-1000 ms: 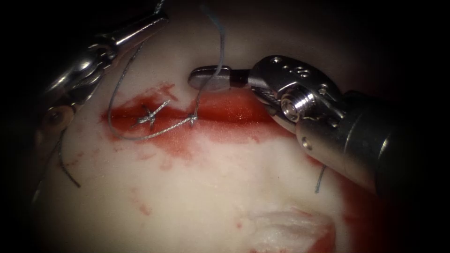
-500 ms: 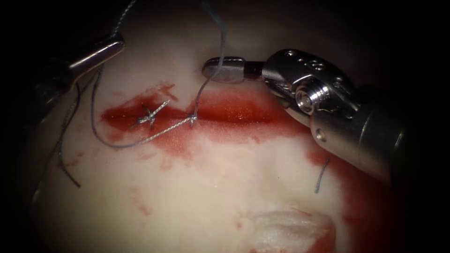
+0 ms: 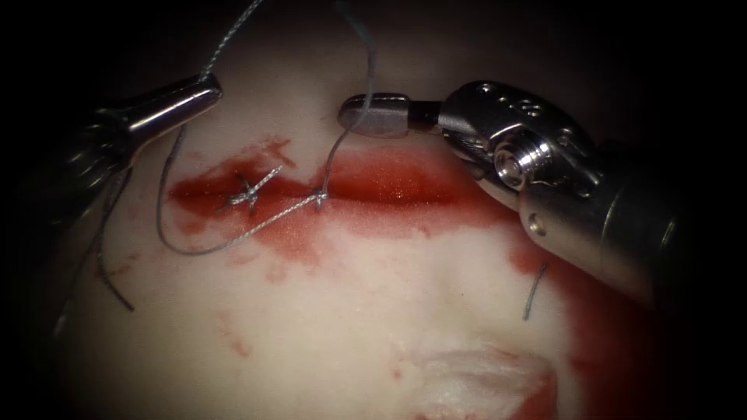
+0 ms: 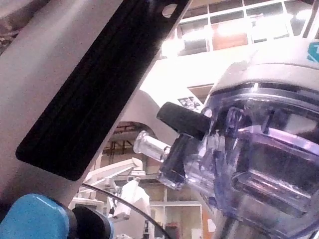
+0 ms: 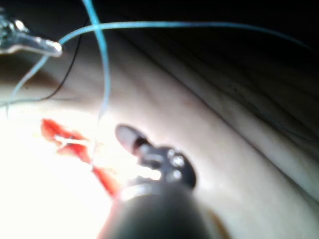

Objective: Wound Closure

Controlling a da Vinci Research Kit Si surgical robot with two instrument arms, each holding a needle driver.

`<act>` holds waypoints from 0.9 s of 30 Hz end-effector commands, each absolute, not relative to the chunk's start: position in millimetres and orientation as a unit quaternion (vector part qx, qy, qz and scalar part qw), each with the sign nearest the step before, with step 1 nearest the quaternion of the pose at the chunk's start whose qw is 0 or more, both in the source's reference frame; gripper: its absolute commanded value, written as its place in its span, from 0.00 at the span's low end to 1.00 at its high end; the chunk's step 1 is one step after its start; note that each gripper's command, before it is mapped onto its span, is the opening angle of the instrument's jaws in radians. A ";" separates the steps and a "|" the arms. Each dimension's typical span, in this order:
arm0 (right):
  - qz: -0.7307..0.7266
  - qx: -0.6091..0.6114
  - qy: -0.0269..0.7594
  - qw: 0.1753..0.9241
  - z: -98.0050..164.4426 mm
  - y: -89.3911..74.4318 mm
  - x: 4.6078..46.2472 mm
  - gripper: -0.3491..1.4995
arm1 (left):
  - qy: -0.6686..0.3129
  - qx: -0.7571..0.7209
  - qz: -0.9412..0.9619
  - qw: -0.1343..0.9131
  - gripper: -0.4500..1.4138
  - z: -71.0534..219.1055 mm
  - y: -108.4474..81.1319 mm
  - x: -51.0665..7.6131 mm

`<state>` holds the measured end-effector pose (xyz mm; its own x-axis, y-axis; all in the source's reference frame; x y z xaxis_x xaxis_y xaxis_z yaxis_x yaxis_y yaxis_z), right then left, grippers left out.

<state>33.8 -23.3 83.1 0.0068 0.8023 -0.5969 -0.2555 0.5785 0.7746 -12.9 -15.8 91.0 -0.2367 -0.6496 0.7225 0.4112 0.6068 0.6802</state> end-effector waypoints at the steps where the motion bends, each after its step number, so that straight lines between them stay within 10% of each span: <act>1: 0.394 0.234 0.585 0.669 83.2 -22.2 34.6 0.00 | -0.658 0.090 -0.434 0.609 0.00 90.6 -14.7 -13.4; 27: 0.404 0.242 0.581 0.664 83.3 -22.5 34.7 0.00 | -0.653 0.104 -0.445 0.604 0.00 91.0 -14.7 -13.3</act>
<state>33.8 -23.5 83.2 0.0016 0.8199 -0.5725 -0.2574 0.5536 0.7920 -12.8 -15.8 91.4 -0.2452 -0.6790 0.6919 0.4019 0.5783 0.7100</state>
